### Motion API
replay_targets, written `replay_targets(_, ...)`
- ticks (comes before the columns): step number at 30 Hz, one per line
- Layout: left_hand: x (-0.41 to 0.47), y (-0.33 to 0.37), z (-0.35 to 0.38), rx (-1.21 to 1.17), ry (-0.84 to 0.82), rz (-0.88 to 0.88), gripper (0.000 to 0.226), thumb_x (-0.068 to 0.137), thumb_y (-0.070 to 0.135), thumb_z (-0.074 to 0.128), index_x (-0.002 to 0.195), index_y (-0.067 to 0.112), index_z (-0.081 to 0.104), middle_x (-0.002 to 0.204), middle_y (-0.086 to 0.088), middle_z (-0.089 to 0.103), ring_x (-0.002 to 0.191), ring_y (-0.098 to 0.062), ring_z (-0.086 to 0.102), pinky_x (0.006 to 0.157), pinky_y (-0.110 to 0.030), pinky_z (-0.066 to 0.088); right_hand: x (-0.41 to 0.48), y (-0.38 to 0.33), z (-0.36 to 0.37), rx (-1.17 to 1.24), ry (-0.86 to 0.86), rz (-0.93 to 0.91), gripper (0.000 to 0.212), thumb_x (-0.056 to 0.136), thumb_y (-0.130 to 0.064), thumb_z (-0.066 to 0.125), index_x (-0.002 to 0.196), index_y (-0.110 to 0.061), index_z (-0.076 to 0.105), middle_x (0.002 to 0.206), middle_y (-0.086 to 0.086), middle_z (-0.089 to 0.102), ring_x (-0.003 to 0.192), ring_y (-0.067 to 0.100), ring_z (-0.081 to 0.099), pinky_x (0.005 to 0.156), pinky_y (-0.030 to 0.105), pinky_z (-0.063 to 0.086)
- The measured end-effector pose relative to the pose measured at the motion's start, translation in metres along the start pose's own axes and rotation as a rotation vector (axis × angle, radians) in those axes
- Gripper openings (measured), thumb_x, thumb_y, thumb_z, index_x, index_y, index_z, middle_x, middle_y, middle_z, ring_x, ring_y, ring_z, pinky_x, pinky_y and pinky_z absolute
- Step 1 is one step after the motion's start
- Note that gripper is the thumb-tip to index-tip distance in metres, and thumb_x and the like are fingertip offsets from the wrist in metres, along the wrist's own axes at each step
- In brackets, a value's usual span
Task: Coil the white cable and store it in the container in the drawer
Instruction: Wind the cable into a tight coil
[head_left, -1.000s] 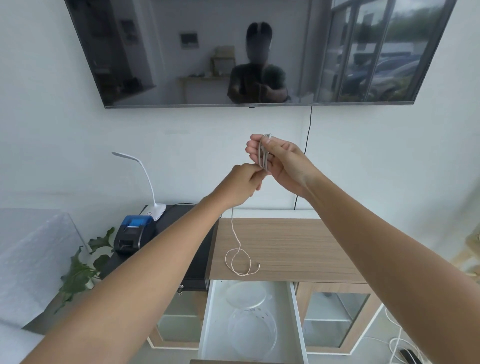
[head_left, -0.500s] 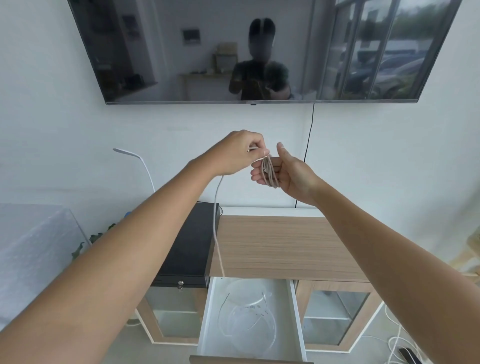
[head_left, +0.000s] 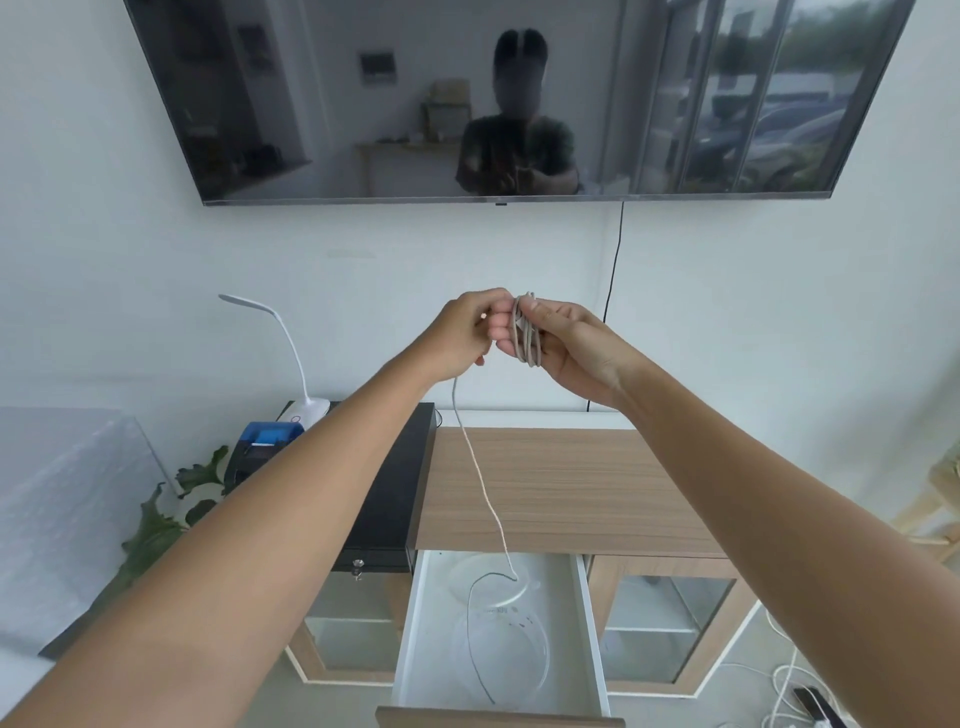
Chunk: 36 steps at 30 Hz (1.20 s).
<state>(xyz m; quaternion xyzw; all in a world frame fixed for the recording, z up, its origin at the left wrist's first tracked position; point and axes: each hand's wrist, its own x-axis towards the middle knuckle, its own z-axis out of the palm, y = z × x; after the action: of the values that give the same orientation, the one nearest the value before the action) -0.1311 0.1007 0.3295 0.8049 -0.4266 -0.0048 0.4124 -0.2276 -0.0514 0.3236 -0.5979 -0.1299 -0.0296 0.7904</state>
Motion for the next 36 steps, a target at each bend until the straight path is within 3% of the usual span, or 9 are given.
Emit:
replay_targets(5,-0.016,0.002,0.025,0.049,-0.143,-0.097,0.03,0.103,0.014,0.04,0.079,0.015,0.058,0.063,-0.004,0.061,0.051,-0.017,0.058,0.062,-0.029,0.049,0.006,0.004,-0.005,0.03,0.084,-0.081,0.031,0.106,-0.021,0.049,0.121,-0.001,0.067,0.111,0.013,0.074,0.103,0.021,0.072,0.091,0.029,0.056)
replay_targets(10,-0.029,0.009,0.031,0.179,-0.272,-0.024,0.029,0.103,0.028,0.044,0.1,0.022,0.072,0.068,0.006,0.058,0.044,-0.003,0.048,0.052,-0.023,0.046,0.008,0.007,-0.015,-0.065,0.216,-0.151,0.032,0.107,-0.017,0.046,0.123,0.005,0.062,0.112,0.015,0.072,0.109,0.022,0.07,0.093,0.027,0.053)
replay_targets(13,-0.027,0.026,0.012,0.246,-0.254,0.033,0.028,0.096,0.027,0.048,0.087,0.025,0.075,0.072,0.011,0.061,0.07,-0.015,0.063,0.071,-0.035,0.052,0.003,0.012,-0.02,-0.235,0.247,-0.117,0.032,0.108,-0.015,0.044,0.122,0.007,0.062,0.104,0.019,0.068,0.089,0.019,0.07,0.08,0.023,0.051)
replay_targets(16,-0.019,0.038,-0.008,0.3,-0.213,0.076,0.024,0.095,0.025,0.051,0.083,0.024,0.072,0.088,0.013,0.07,0.092,-0.017,0.068,0.088,-0.041,0.056,-0.001,0.015,-0.017,-0.334,0.18,-0.078,0.04,0.109,-0.019,0.039,0.096,-0.008,0.075,0.078,0.013,0.06,0.069,0.02,0.054,0.074,0.026,0.042)
replay_targets(21,-0.005,0.036,-0.024,0.326,-0.128,0.115,0.021,0.098,0.035,0.06,0.081,0.025,0.067,0.081,0.009,0.071,0.084,-0.016,0.065,0.08,-0.043,0.053,-0.001,0.014,-0.008,-0.071,0.125,0.103,0.048,0.107,-0.031,0.031,0.119,-0.001,0.067,0.108,0.021,0.073,0.103,0.029,0.071,0.094,0.033,0.056)
replay_targets(24,0.001,0.031,-0.028,0.257,-0.082,0.149,0.019,0.096,0.037,0.064,0.086,0.023,0.068,0.086,0.011,0.068,0.074,0.0,0.058,0.074,-0.035,0.049,-0.004,0.011,-0.008,-0.1,0.076,0.093,0.038,0.098,-0.019,0.043,0.118,0.001,0.067,0.111,0.02,0.072,0.108,0.03,0.07,0.096,0.033,0.054)
replay_targets(29,0.006,0.028,-0.02,0.219,-0.061,0.163,0.013,0.1,0.03,0.057,0.095,0.022,0.065,0.094,0.014,0.065,0.079,-0.016,0.062,0.079,-0.034,0.051,-0.01,0.007,-0.013,-0.156,0.046,0.061,0.032,0.105,-0.009,0.047,0.128,0.01,0.059,0.118,0.021,0.068,0.114,0.029,0.067,0.101,0.031,0.052)
replay_targets(32,0.008,0.023,-0.018,0.177,-0.056,0.183,0.014,0.103,0.024,0.052,0.098,0.02,0.064,0.093,0.015,0.062,0.072,0.002,0.058,0.064,-0.012,0.046,-0.013,0.004,-0.012,-0.137,0.017,0.074,0.033,0.105,-0.01,0.048,0.129,0.009,0.059,0.115,0.018,0.069,0.114,0.028,0.066,0.099,0.03,0.052)
replay_targets(36,0.007,0.019,-0.016,0.071,-0.027,0.163,0.011,0.103,0.022,0.053,0.097,0.023,0.062,0.084,0.017,0.06,0.062,-0.002,0.051,0.061,-0.015,0.042,-0.016,0.003,-0.007,-0.067,-0.022,0.072,0.028,0.105,-0.011,0.049,0.124,0.003,0.064,0.112,0.015,0.072,0.111,0.026,0.068,0.096,0.029,0.053)
